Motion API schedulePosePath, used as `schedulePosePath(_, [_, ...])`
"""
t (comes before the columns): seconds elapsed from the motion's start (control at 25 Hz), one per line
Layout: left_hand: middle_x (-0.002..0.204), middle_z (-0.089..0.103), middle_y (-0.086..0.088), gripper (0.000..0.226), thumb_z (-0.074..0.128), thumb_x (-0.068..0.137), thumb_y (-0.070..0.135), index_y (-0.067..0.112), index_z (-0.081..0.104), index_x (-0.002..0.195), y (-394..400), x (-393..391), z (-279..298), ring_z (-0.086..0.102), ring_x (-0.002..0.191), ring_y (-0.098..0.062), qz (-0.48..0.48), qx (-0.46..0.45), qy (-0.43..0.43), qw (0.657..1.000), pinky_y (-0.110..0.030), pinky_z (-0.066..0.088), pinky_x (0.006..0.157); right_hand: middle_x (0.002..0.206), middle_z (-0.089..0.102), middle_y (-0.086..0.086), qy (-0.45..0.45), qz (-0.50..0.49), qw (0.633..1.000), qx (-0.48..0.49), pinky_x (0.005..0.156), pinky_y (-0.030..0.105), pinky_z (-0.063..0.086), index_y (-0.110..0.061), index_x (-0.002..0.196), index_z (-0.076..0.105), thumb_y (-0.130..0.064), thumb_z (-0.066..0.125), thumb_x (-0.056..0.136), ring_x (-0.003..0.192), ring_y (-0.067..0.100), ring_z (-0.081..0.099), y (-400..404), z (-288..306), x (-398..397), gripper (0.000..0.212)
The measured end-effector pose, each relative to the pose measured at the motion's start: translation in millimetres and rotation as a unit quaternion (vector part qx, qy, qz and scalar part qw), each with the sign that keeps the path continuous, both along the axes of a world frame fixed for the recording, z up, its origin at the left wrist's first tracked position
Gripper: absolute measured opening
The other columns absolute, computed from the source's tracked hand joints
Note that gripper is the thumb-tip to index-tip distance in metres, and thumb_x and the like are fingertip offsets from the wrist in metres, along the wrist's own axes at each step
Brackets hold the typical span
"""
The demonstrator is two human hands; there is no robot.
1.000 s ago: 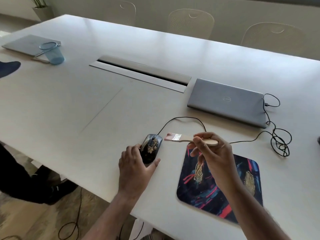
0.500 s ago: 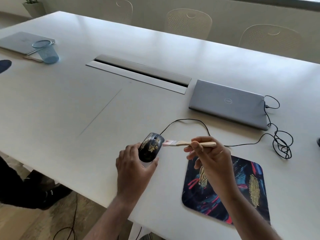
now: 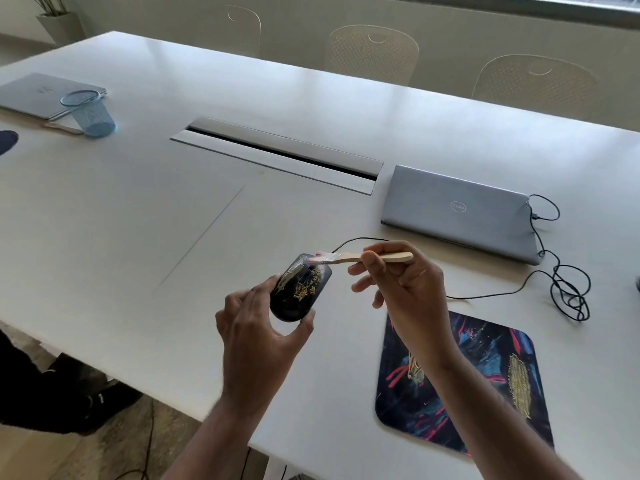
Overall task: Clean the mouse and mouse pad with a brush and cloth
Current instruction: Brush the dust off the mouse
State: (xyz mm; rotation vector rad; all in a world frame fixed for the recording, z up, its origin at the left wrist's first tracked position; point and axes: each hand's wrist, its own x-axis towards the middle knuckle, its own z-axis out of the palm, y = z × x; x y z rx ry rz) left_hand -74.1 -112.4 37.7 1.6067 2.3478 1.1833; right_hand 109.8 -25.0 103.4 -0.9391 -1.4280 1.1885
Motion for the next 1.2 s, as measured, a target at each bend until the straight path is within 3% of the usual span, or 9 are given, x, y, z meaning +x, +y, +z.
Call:
schedulePosePath(0.6, [0.116, 0.067, 0.013, 0.068, 0.077, 0.074, 0.058, 0.021, 0.063, 0.130, -3, -15, 6, 0.049, 0.114, -0.015, -0.003, 0.011, 0.008, 1.000, -0.031, 0.031, 0.093, 0.084, 0.080, 0.005, -0.064, 0.007, 0.998, 0.003, 0.049, 0.030, 0.047, -0.014, 0.099, 0.069, -0.032, 0.068, 0.096, 0.071, 0.024, 0.078, -8, -3, -3, 0.019])
schedulePosePath(0.88, [0.112, 0.067, 0.015, 0.065, 0.077, 0.074, 0.059, 0.023, 0.064, 0.128, -3, -16, 5, 0.049, 0.112, -0.013, -0.011, 0.009, 0.009, 1.000, -0.029, 0.029, 0.091, 0.084, 0.080, 0.009, -0.017, -0.010, 1.000, 0.001, 0.046, 0.030, 0.046, -0.007, 0.104, 0.068, -0.027, 0.067, 0.096, 0.069, 0.029, 0.077, -4, -2, -1, 0.021])
schedulePosePath(1.04, [0.113, 0.069, 0.013, 0.067, 0.076, 0.075, 0.060, 0.022, 0.065, 0.128, -1, -16, 6, 0.050, 0.112, -0.014, -0.016, 0.006, 0.011, 1.000, -0.030, 0.031, 0.092, 0.086, 0.080, 0.008, -0.040, 0.016, 0.999, 0.006, 0.047, 0.029, 0.046, -0.011, 0.103, 0.068, -0.029, 0.067, 0.097, 0.071, 0.027, 0.078, -6, -9, -4, 0.018])
schedulePosePath(1.2, [0.114, 0.068, 0.013, 0.068, 0.075, 0.076, 0.062, 0.022, 0.064, 0.130, -2, -18, 4, 0.050, 0.112, -0.013, -0.018, 0.001, 0.013, 1.000, -0.029, 0.029, 0.092, 0.086, 0.080, 0.006, -0.050, -0.020, 0.999, -0.007, 0.047, 0.029, 0.047, -0.011, 0.105, 0.068, -0.026, 0.067, 0.098, 0.072, 0.026, 0.077, -5, -13, 2, 0.016])
